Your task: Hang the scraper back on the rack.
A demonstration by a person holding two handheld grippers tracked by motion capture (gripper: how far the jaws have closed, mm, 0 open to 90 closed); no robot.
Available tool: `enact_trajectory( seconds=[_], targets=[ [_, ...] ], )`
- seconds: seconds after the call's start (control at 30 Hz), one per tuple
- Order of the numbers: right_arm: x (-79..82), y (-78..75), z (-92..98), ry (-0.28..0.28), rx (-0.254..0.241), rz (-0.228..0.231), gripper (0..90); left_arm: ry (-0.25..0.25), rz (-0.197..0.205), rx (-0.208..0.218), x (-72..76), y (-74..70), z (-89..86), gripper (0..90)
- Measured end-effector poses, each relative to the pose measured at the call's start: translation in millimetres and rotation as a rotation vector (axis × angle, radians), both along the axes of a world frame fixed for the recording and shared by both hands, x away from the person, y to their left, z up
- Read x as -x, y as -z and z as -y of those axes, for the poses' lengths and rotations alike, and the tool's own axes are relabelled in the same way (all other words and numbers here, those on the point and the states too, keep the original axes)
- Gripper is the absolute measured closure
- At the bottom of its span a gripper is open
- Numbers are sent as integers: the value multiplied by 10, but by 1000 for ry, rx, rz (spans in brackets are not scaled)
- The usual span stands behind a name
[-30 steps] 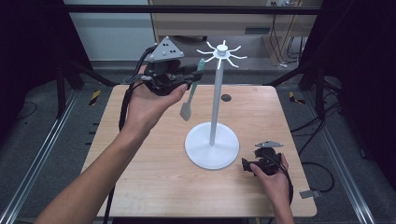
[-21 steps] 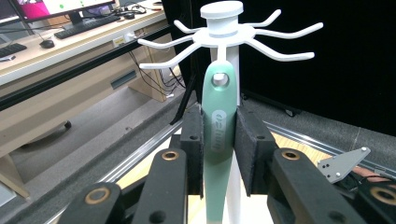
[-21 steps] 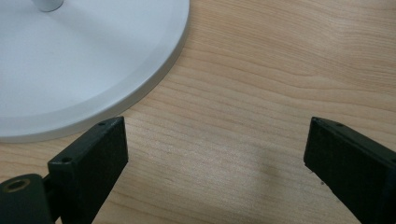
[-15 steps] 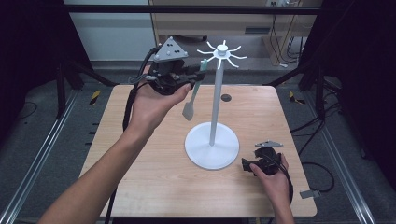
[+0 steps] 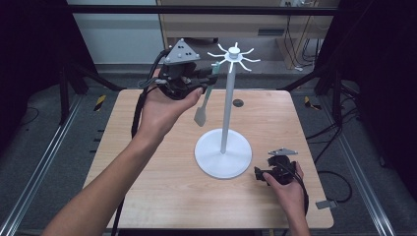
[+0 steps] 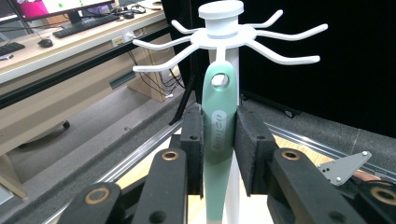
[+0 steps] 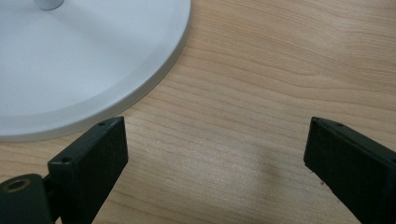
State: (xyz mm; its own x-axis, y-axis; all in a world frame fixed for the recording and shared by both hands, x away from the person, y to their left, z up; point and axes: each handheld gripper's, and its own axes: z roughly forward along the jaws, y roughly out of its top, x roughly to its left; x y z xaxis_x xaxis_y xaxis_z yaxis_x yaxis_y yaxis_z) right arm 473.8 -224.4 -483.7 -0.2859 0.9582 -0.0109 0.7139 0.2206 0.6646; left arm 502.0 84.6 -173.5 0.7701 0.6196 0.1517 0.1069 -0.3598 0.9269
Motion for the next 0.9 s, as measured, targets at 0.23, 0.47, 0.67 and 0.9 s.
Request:
enact_trajectory(
  seconds=[0.23, 0.47, 0.67, 0.9],
  targets=[
    [-1, 1, -1, 0, 0, 0, 67, 0, 2, -1, -8, 2, 11, 738],
    [0, 1, -3, -1, 0, -1, 67, -1, 5, 3, -8, 12, 22, 737],
    [-2, 4, -4, -1, 1, -3, 66, -5, 11, 4, -1, 22, 10, 736],
    [-2, 6, -4, -1, 2, -7, 66, -5, 12, 12, 4, 30, -9, 732]
  ],
)
